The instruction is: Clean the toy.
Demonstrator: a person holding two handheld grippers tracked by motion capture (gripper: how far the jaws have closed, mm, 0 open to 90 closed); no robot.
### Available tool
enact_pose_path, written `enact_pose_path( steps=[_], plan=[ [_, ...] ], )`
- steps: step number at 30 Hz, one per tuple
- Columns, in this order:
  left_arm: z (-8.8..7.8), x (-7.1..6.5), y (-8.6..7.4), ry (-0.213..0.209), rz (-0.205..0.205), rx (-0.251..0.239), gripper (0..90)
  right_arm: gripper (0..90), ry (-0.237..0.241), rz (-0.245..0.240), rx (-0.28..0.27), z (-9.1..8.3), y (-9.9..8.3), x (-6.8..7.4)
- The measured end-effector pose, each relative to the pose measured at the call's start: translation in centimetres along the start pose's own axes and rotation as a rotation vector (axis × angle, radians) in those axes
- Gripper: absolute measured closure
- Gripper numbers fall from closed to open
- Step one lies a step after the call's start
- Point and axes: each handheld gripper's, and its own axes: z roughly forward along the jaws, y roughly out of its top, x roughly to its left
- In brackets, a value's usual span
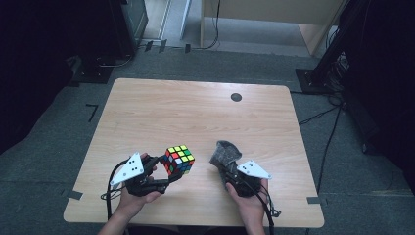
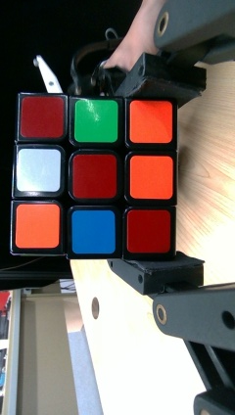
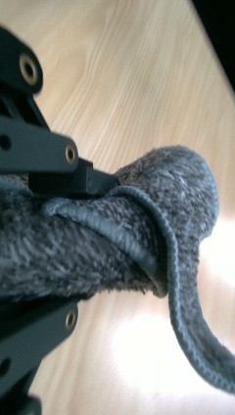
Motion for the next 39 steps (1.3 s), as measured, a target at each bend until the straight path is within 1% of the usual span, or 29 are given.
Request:
enact_pose_path(
  steps=[1,3,4,5,6,7,9,10,11,12,13,15,16,18,19,20,21,23,26,27,29,31,34,36,37,39],
  plan=[
    [0.0,0.0,0.0,0.002,0.003,0.005,34.4,54.3,0.001,0.012,0.017,0.2,-0.1,-0.4],
    [0.1,0.0,-0.1,0.004,0.006,0.010,34.4,43.3,0.027,0.054,0.056,0.4,-0.1,-1.0],
    [0.2,0.0,-0.2,0.009,0.011,0.017,34.4,39.0,0.026,0.068,0.062,0.3,0.1,-1.1],
    [0.2,0.1,-0.2,0.011,0.012,0.022,34.4,35.4,0.008,0.072,0.053,0.0,0.4,-1.1],
    [0.3,0.1,-0.3,0.012,0.014,0.025,34.4,30.8,-0.004,0.077,0.027,-0.5,0.9,-1.0],
    [0.3,0.1,-0.4,0.015,0.015,0.031,34.4,28.2,-0.004,0.078,0.006,-0.9,1.4,-0.8],
    [0.5,0.1,-0.6,0.021,0.023,0.043,34.4,24.7,-0.026,0.058,-0.036,-1.8,2.3,-0.2],
    [0.6,0.1,-0.7,0.025,0.028,0.049,34.4,24.6,-0.034,0.054,-0.061,-2.3,2.7,0.2],
    [0.6,0.0,-0.7,0.027,0.033,0.054,34.4,24.7,-0.022,0.060,-0.090,-2.8,3.0,0.6],
    [0.7,0.0,-0.8,0.030,0.038,0.058,34.4,24.6,0.004,0.065,-0.118,-3.3,3.4,1.1],
    [0.8,-0.1,-0.8,0.033,0.047,0.064,34.4,24.7,0.042,0.074,-0.141,-3.7,3.8,1.7],
    [1.1,-0.4,-1.0,0.041,0.068,0.076,34.4,24.9,0.143,0.084,-0.177,-4.4,4.5,3.1],
    [1.2,-0.6,-1.1,0.045,0.081,0.085,34.4,27.0,0.185,0.086,-0.178,-4.7,4.8,3.9],
    [1.7,-1.2,-1.4,0.070,0.136,0.110,34.4,27.0,0.272,0.093,-0.165,-5.0,5.2,5.4],
    [1.9,-1.6,-1.5,0.078,0.167,0.122,34.3,26.9,0.300,0.094,-0.158,-5.1,5.2,6.0],
    [2.1,-2.0,-1.6,0.077,0.186,0.125,34.4,26.2,0.321,0.092,-0.153,-5.1,5.2,6.6],
    [2.3,-2.4,-1.7,0.073,0.199,0.123,34.3,24.6,0.334,0.094,-0.144,-5.0,5.2,7.0],
    [2.6,-3.0,-1.8,0.056,0.213,0.114,34.4,22.1,0.353,0.116,-0.120,-4.6,5.0,7.4],
    [2.8,-3.6,-1.9,0.055,0.247,0.110,34.3,20.2,0.362,0.155,-0.081,-3.9,4.5,7.4],
    [2.9,-3.8,-1.9,0.056,0.256,0.109,34.3,21.2,0.375,0.179,-0.068,-3.7,4.3,7.3],
    [3.0,-4.0,-2.1,0.059,0.264,0.109,34.3,29.9,0.412,0.211,-0.056,-3.6,4.1,7.2],
    [3.2,-4.1,-2.2,0.069,0.276,0.115,34.3,30.9,0.411,0.231,-0.059,-3.5,4.0,7.2],
    [3.4,-4.5,-2.5,0.097,0.315,0.129,34.2,32.1,0.406,0.268,-0.040,-3.2,3.7,7.0],
    [3.6,-4.7,-2.6,0.112,0.329,0.135,34.2,32.9,0.398,0.288,-0.035,-3.1,3.5,6.9],
    [3.6,-4.8,-2.6,0.126,0.342,0.139,34.1,33.9,0.395,0.293,-0.034,-3.2,3.5,6.9],
    [3.7,-5.0,-2.6,0.134,0.352,0.145,33.8,34.2,0.374,0.281,-0.039,-3.3,3.4,7.2]
  ],
)
